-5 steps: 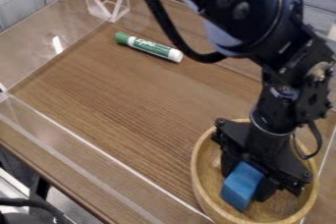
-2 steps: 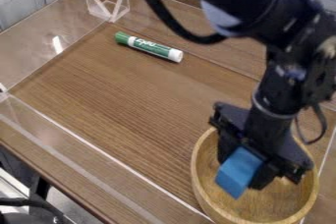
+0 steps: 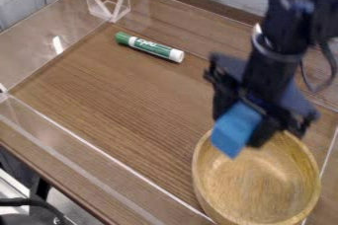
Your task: Remove the blue block from inside the brown bowl and put it on the table
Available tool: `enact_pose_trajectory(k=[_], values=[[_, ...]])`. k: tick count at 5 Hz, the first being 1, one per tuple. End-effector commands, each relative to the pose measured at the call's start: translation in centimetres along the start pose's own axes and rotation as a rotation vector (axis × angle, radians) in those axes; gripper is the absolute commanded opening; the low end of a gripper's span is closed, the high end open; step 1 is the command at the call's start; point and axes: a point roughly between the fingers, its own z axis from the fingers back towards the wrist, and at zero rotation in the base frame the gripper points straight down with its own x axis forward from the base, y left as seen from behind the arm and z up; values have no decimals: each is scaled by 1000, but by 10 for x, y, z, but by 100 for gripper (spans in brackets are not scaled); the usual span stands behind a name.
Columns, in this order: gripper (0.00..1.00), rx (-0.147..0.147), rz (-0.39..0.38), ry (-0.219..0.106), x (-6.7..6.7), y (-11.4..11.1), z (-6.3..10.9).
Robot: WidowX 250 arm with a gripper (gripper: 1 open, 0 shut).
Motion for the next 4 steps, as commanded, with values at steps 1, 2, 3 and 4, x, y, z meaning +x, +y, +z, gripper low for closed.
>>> enact_pose_trajectory(k=[1,2,3,4], values=[[0,1,34,-73,7,25,29],[0,12,44,-81,6,45,29],[0,20,77,-88,5,61,27],[0,26,101,-91,6,65,26]])
